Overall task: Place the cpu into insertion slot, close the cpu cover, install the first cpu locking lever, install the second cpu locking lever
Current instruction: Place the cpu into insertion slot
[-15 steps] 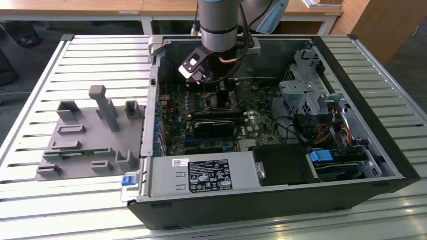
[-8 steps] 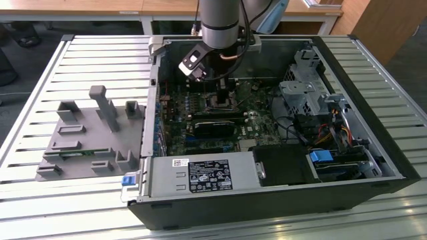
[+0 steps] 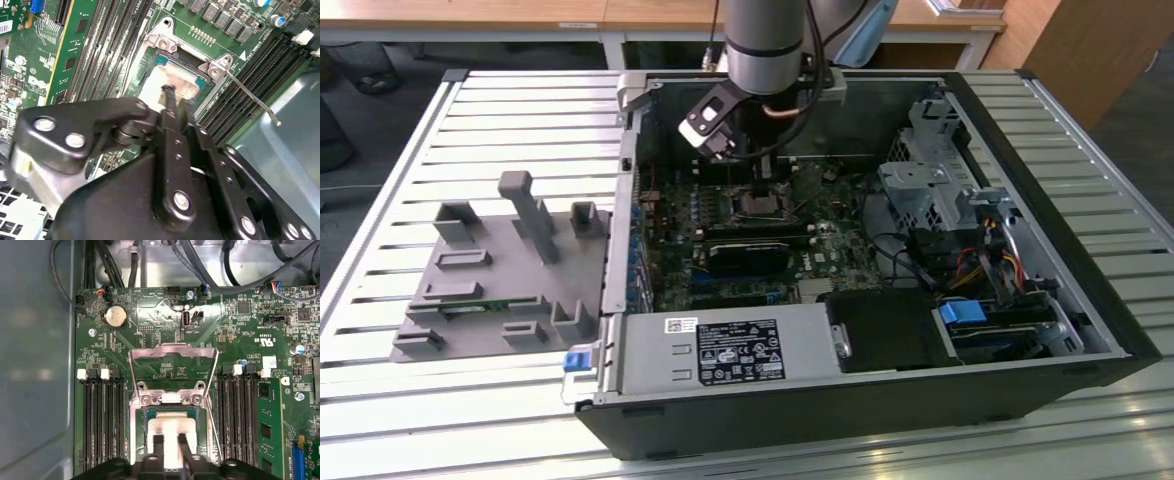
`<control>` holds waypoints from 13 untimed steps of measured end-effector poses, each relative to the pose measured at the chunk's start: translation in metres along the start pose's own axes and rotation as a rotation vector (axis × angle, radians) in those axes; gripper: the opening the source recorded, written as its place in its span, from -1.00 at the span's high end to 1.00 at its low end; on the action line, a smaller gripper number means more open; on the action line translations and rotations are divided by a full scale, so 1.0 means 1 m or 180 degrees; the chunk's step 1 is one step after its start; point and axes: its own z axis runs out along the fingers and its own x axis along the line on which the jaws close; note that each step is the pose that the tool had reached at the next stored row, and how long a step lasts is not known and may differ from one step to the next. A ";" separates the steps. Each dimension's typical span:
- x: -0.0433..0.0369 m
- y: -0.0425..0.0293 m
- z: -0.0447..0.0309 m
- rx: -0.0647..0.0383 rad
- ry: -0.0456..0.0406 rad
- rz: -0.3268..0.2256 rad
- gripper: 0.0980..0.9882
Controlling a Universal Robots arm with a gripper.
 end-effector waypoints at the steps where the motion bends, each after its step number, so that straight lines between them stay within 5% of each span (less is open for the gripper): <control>1: -0.0003 0.0004 -0.0003 0.0011 0.0009 0.0001 0.70; 3: -0.0005 0.0009 -0.0012 0.0028 0.0022 0.0002 0.96; 13: -0.0004 0.0013 -0.0079 0.0058 0.0034 0.0003 0.98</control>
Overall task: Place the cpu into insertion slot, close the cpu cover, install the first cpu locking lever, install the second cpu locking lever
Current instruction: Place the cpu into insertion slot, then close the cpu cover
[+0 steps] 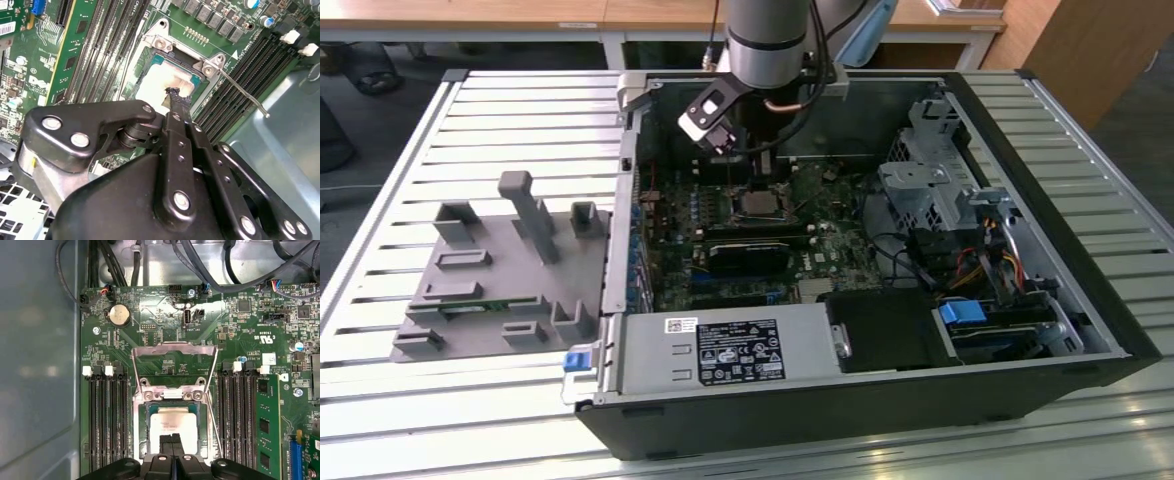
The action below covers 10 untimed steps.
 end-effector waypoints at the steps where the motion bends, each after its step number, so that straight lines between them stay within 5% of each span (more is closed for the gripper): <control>1: 0.0000 0.0000 -0.0004 0.0001 0.0000 0.0000 0.98; 10: 0.0003 0.0003 -0.0074 0.0005 0.0000 0.0000 0.98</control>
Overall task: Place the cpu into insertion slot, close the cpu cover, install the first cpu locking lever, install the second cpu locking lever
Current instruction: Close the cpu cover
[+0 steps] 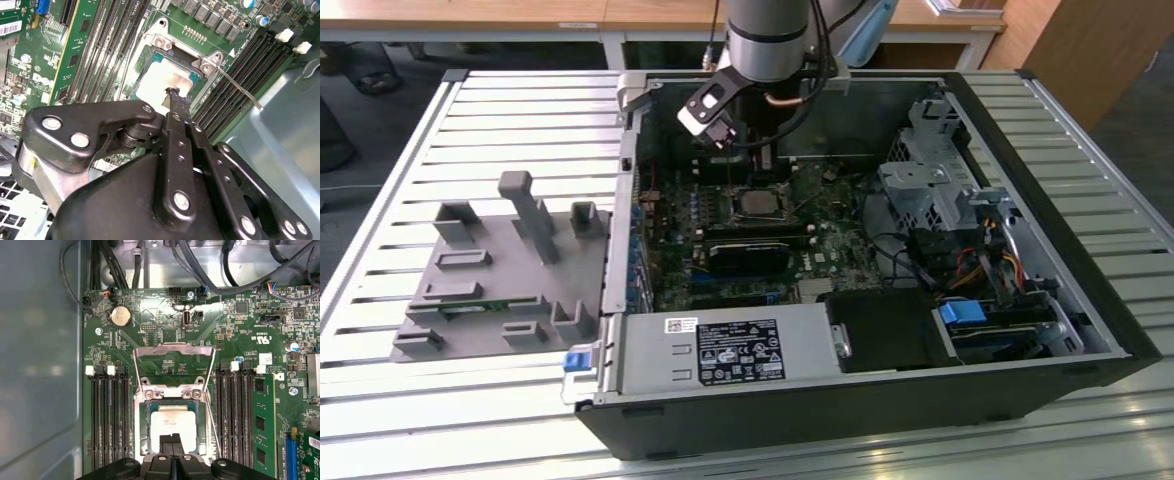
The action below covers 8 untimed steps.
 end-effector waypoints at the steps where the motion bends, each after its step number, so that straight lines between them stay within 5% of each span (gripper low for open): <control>1: 0.0000 0.0000 -0.0007 0.0000 0.0000 0.0000 0.98; 8: 0.0001 0.0002 -0.0051 0.0001 0.0002 0.0000 0.98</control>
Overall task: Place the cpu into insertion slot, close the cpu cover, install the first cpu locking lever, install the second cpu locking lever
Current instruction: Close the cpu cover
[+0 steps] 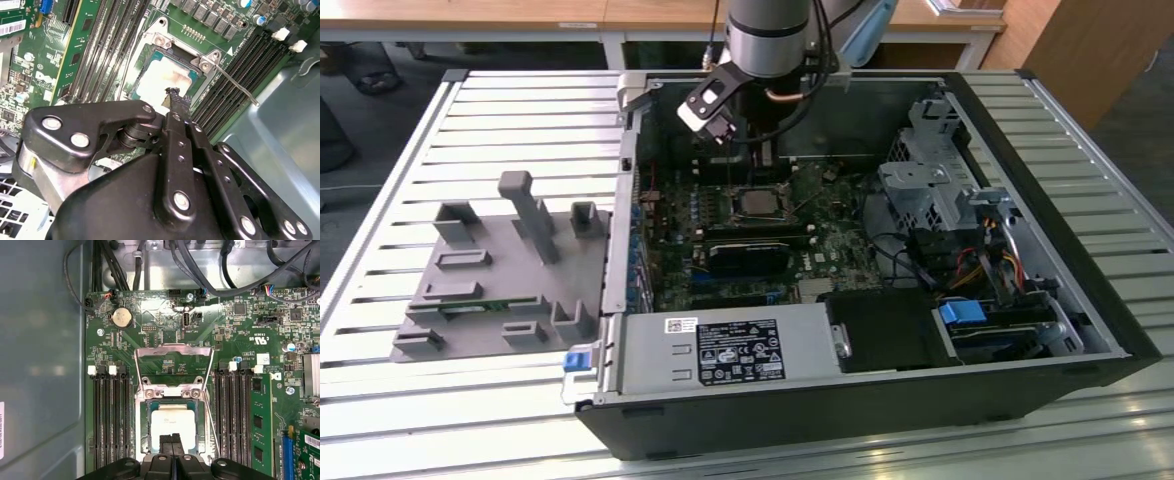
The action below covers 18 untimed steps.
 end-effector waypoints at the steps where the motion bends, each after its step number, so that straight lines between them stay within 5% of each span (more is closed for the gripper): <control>1: 0.0000 0.0000 -0.0007 0.0000 0.0000 0.0000 0.98; 18: 0.0004 0.0005 -0.0113 0.0006 0.0000 0.0000 0.98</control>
